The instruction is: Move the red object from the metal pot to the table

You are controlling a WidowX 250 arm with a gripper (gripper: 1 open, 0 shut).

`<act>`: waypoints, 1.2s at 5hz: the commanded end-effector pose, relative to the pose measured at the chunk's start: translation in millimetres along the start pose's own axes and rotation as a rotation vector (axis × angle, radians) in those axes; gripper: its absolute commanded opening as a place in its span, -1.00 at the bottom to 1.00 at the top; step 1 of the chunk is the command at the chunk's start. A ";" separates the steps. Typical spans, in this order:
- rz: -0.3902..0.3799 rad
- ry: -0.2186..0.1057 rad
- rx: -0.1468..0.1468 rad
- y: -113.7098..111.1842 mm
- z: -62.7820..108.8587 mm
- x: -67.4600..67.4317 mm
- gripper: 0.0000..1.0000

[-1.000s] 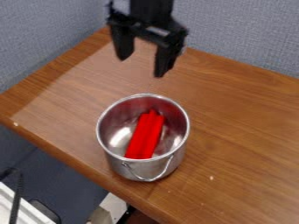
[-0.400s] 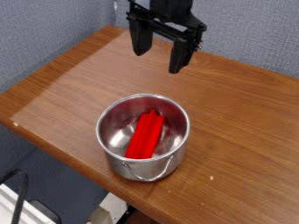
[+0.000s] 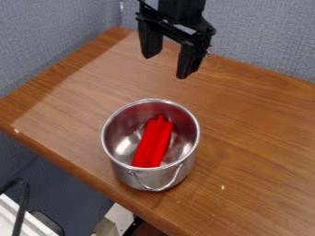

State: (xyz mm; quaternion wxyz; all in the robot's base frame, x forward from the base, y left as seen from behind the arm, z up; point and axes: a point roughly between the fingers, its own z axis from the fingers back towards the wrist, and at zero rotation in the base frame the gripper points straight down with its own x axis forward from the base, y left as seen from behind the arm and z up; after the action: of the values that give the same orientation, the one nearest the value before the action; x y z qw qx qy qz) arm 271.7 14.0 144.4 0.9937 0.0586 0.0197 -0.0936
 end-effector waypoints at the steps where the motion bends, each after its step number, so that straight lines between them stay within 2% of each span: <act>1: 0.006 -0.032 0.001 1.2 21.7 5.5 1.00; 3: -0.020 0.076 0.005 -18.0 21.0 -19.3 1.00; 5: 0.039 0.106 0.004 -6.1 11.7 -13.4 1.00; 6: 0.021 0.105 0.021 0.5 -18.8 -24.7 1.00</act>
State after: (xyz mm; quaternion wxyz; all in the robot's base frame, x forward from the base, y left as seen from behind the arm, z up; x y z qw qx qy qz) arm 245.4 18.5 117.7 0.9904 0.0676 0.0878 -0.0825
